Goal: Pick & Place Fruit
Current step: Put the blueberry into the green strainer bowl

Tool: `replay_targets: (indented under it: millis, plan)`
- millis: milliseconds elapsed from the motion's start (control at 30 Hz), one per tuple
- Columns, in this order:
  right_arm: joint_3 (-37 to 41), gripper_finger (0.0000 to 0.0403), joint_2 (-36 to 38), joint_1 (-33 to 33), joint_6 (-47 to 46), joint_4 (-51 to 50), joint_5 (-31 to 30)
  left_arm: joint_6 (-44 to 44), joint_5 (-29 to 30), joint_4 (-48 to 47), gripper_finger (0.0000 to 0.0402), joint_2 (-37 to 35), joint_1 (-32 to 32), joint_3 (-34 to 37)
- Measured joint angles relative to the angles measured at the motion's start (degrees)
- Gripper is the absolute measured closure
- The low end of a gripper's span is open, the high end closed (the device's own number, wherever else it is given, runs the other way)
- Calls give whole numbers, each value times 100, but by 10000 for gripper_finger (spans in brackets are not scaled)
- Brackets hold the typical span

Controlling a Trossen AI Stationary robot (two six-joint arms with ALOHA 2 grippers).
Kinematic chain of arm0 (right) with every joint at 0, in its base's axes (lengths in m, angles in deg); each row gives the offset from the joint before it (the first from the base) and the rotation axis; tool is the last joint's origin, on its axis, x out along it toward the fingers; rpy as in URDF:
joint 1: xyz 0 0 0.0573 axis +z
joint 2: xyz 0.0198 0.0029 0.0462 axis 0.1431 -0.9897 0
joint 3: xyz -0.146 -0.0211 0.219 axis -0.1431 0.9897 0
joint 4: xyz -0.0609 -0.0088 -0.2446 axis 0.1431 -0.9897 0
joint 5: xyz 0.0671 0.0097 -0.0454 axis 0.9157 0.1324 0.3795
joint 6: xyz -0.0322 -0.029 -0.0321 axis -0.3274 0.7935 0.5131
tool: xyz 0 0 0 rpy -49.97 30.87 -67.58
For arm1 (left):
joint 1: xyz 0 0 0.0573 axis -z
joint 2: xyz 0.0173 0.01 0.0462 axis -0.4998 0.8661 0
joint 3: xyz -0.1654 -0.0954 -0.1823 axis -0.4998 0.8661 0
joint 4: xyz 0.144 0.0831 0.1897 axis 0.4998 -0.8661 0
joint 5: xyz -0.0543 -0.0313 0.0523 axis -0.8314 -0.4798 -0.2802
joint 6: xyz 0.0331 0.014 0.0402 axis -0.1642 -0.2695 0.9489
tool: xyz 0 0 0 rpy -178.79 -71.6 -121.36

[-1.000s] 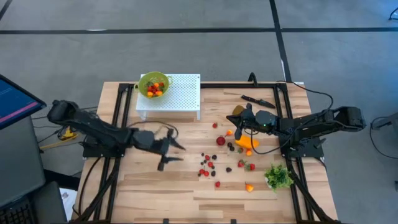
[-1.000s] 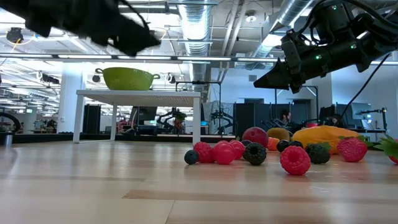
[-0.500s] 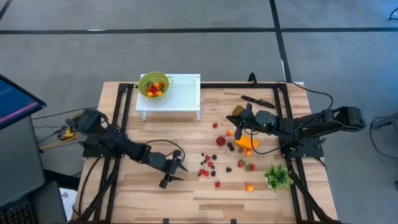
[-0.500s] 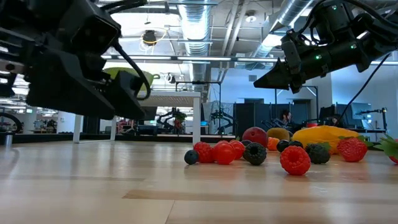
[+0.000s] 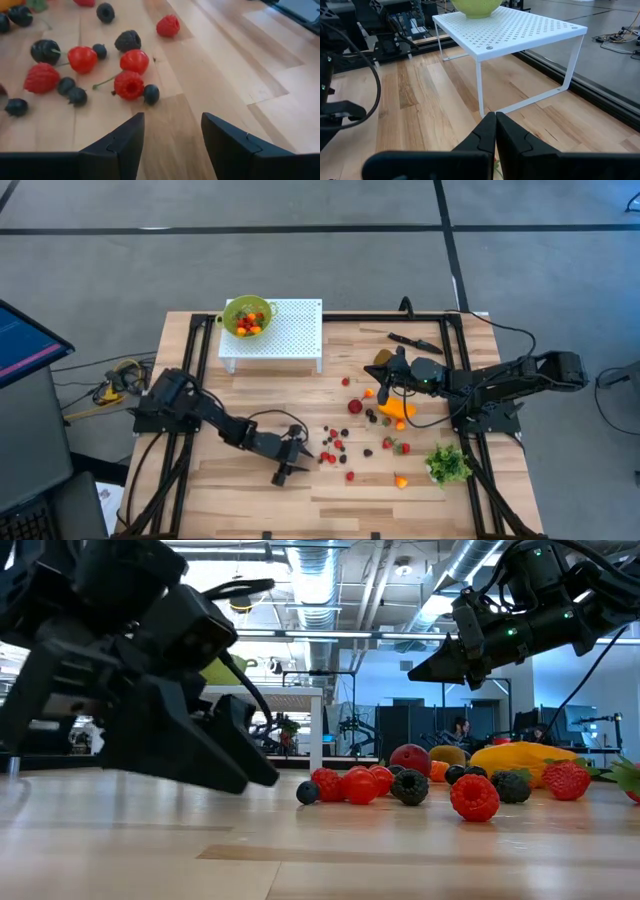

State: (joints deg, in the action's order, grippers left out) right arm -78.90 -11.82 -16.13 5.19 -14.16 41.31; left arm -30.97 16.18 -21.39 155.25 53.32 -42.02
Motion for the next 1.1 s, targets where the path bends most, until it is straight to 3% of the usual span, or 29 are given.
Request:
replay_targets:
  millis: [900, 1100]
  plan:
    - [0, 397, 0, -2, 0, -7, 0, 47, 241, 151, 215, 803, -55, -781]
    - [0, 397, -1, -1, 0, 0, 0, 31, 219, 125, 236, 805, -52, -781]
